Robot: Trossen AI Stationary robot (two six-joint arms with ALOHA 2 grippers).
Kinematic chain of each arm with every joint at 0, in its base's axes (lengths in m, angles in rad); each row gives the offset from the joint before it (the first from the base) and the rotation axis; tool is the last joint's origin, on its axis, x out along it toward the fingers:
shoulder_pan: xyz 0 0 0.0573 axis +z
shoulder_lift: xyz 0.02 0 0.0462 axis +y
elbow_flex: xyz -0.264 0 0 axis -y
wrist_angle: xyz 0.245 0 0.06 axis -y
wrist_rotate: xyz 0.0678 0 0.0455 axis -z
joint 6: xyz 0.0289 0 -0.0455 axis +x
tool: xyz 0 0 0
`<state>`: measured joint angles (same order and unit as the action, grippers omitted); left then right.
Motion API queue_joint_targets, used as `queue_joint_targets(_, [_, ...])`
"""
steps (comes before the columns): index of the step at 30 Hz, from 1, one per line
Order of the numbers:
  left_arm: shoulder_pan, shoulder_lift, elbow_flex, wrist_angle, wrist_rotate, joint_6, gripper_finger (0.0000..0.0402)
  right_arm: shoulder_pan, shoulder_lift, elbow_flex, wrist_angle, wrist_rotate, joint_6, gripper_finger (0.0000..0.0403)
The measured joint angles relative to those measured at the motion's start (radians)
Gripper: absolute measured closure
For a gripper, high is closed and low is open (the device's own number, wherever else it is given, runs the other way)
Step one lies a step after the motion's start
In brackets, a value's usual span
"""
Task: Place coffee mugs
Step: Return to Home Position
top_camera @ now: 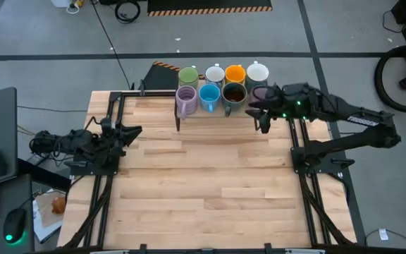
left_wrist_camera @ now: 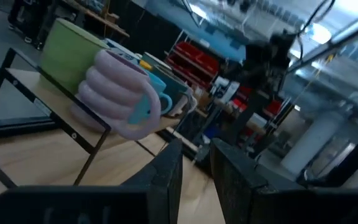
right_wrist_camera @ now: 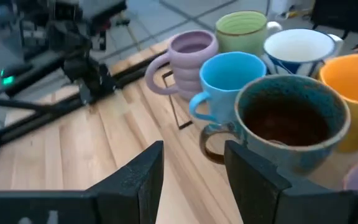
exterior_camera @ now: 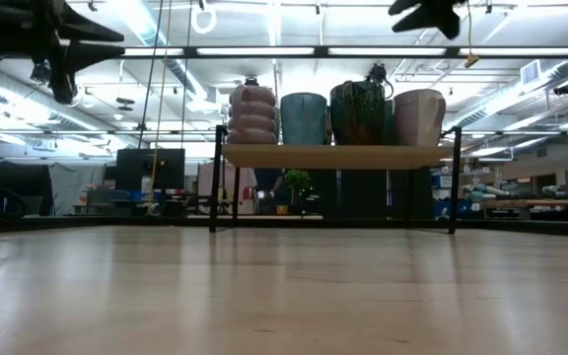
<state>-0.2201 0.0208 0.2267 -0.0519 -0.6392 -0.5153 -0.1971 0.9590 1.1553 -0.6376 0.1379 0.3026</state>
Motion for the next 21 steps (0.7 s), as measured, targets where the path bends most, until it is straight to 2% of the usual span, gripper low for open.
queue_joint_targets(7, [0.016, -0.017, -0.060, 0.024, -0.012, -0.061, 0.0313, 0.020, -0.183, -0.278, 0.248, 0.026, 0.107, 0.0228])
queue_joint_targets(11, [0.017, -0.017, -0.114, 0.103, -0.012, -0.083, 0.0315, 0.021, -0.279, -0.464, 0.417, 0.025, 0.197, 0.0228])
queue_joint_targets(17, [0.017, -0.017, -0.218, 0.287, -0.027, -0.085, 0.0338, 0.021, -0.402, -0.701, 0.703, 0.020, 0.289, 0.0229])
queue_joint_targets(21, [0.026, -0.015, -0.218, 0.277, -0.048, -0.098, 0.0355, 0.021, -0.471, -0.840, 0.823, 0.027, 0.318, 0.0233])
